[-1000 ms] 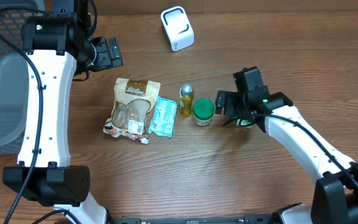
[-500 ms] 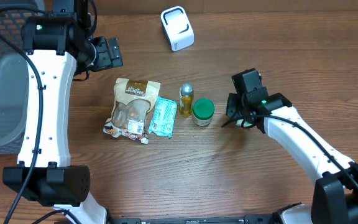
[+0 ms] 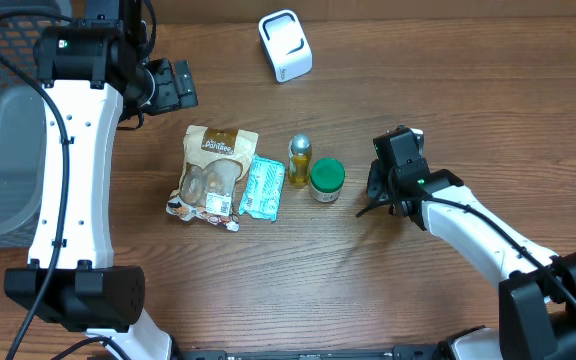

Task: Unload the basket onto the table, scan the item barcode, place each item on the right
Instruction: 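Carry the Kleenex pack right and lower it onto the table, then open the right gripper and move it right away from the pack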

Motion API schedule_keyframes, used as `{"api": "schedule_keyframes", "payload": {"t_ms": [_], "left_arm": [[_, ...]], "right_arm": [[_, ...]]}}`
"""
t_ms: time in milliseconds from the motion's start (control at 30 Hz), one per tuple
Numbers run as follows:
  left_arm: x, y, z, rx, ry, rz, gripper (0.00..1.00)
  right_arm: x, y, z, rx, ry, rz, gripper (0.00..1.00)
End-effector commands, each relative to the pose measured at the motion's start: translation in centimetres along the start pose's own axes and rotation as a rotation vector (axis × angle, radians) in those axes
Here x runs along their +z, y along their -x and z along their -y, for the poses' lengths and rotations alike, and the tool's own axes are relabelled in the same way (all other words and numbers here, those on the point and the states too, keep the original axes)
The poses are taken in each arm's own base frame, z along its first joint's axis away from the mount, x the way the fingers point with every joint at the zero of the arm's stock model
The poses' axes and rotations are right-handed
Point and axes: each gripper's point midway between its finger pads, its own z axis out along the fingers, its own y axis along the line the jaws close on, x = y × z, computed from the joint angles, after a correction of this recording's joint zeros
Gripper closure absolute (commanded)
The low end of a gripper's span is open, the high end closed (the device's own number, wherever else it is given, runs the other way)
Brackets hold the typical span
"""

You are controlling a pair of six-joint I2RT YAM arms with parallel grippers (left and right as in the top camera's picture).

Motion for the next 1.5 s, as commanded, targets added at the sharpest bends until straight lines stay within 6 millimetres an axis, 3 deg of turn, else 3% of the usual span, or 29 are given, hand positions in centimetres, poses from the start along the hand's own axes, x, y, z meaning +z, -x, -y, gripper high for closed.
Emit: {"api": "schedule_keyframes", "payload": {"t_ms": [0, 400, 600, 1000, 1300, 1400, 1467], "left_arm": [[-0.3, 0.3, 0.2, 0.011, -0.009, 0.01, 0.01], [-0.3, 0.3, 0.2, 0.011, -0.009, 0.01, 0.0], [-0.3, 0.3, 0.2, 0.011, -0.009, 0.01, 0.01], [-0.3, 0.3, 0.2, 0.011, -0.009, 0.01, 0.0], [-0.3, 0.3, 0.2, 0.011, -0.009, 0.01, 0.01], [-0.3, 0.3, 0.2, 0.011, -0.009, 0.01, 0.01], [-0.3, 0.3, 0.2, 0.011, -0.009, 0.01, 0.0]], "right_arm": [[0.6, -0.2, 0.3, -0.026, -0.014, 0.013, 0.57], [4.1, -1.8, 1.4, -0.044, -0.101, -0.027, 0.61], [4.0, -1.7, 1.5, -0.045, -0.107, -0.025, 0.78], [3.7, -2.3, 0.7, -0.078, -0.106, -0.039, 0.79], [3.0, -3.2, 1.9, -0.139, -0.213, -0.041, 0.8], [3.0, -3.1, 1.9, -0.139, -0.214, -0.04, 0.95], [3.0, -3.1, 1.8, -0.138, -0.21, -0.04, 0.96]]}}
